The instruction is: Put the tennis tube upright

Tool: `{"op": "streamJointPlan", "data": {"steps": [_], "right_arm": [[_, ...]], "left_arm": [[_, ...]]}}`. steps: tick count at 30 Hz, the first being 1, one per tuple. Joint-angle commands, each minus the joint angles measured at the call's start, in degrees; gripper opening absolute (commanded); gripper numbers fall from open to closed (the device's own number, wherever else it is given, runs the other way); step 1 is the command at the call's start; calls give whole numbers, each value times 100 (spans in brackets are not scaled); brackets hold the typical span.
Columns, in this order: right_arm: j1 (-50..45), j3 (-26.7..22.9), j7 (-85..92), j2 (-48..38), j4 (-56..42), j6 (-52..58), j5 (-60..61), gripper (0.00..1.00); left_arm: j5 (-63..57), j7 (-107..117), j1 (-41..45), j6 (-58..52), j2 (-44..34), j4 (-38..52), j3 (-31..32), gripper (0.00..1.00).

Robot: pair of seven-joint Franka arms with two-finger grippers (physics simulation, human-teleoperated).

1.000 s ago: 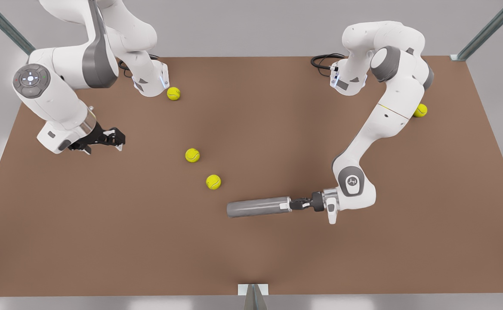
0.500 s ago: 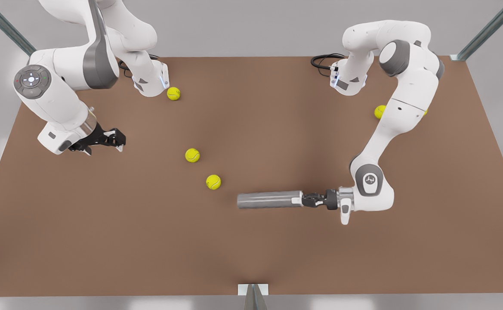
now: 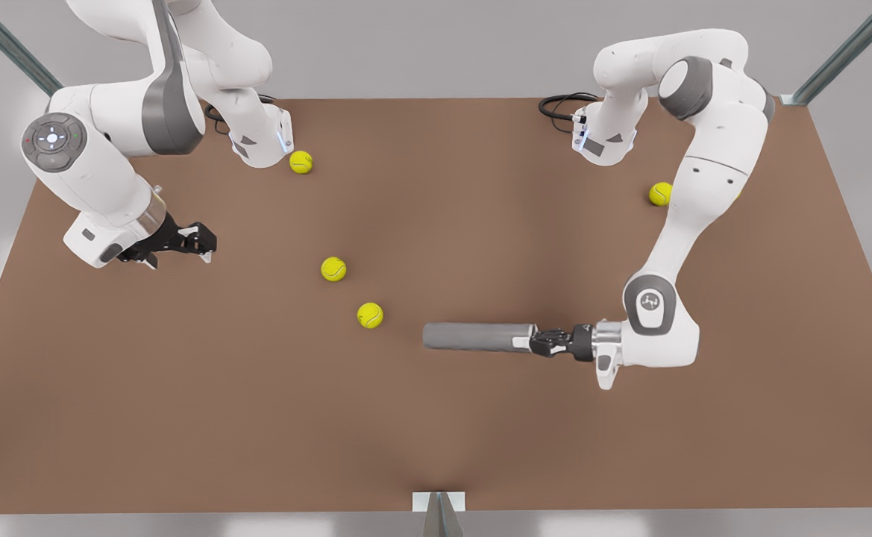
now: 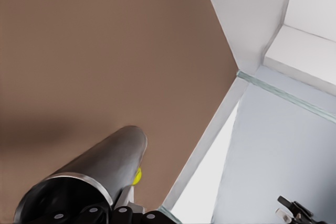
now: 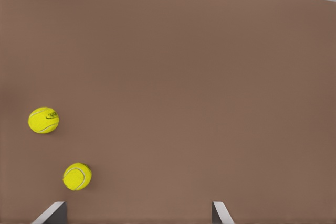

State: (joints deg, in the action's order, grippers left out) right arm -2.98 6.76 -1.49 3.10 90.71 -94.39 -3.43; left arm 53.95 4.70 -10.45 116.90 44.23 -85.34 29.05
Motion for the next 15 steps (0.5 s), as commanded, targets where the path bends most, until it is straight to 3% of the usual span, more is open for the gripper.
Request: {"op": "streamJointPlan", "data": {"steps": [1,15], "right_arm": [[-1,1,0,6,0,0,0,100],[-1,1,0,6,9,0,0,100]], "left_arm": [[-43,-4,8,-1,-64,0,-4,21],[-1308,171,-220,8,-548,-97,-31,21]]}}
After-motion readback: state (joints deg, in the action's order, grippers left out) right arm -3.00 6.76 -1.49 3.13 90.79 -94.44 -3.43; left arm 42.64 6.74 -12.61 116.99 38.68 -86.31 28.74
